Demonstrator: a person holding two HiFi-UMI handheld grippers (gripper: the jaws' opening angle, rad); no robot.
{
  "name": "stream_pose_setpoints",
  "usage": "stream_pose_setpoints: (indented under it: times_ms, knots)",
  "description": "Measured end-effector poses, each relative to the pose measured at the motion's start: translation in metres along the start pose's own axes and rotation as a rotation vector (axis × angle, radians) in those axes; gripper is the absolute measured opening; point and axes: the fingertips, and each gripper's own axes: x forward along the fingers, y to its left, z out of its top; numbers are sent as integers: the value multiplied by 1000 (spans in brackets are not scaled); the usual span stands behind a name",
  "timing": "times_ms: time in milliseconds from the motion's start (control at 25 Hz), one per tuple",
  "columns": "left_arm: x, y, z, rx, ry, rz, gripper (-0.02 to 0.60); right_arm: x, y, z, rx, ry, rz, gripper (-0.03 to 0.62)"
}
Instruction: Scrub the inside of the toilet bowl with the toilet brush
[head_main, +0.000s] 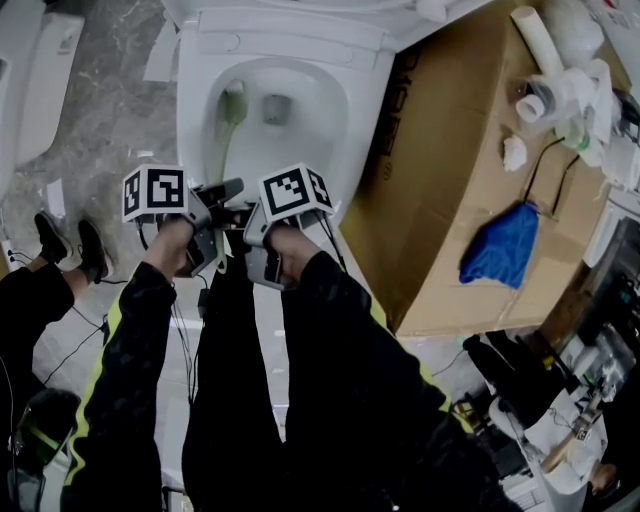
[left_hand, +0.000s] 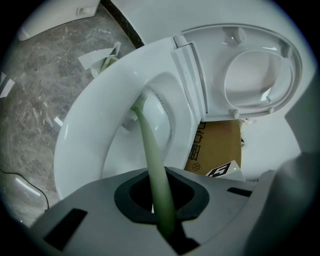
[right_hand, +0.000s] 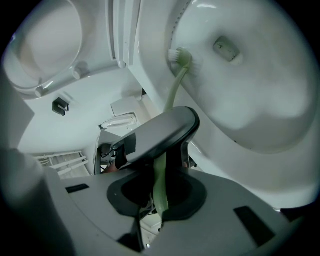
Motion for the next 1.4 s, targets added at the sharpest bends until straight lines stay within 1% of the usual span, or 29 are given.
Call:
stream_pose_setpoints:
  times_ms: [400, 880, 1160, 1400]
  knots:
    - [22, -10, 8, 69, 39, 5, 25, -16, -3, 19, -5, -87, 38, 55]
    - [52, -19, 7, 127, 102, 6, 25, -40, -14, 37, 11, -201, 67, 55]
    - [70, -22, 1, 144, 147, 4, 25, -53, -22, 40, 60, -267, 84, 55]
    - [83, -18, -11, 177, 188, 23, 25, -63, -35, 39, 88, -318, 73, 55]
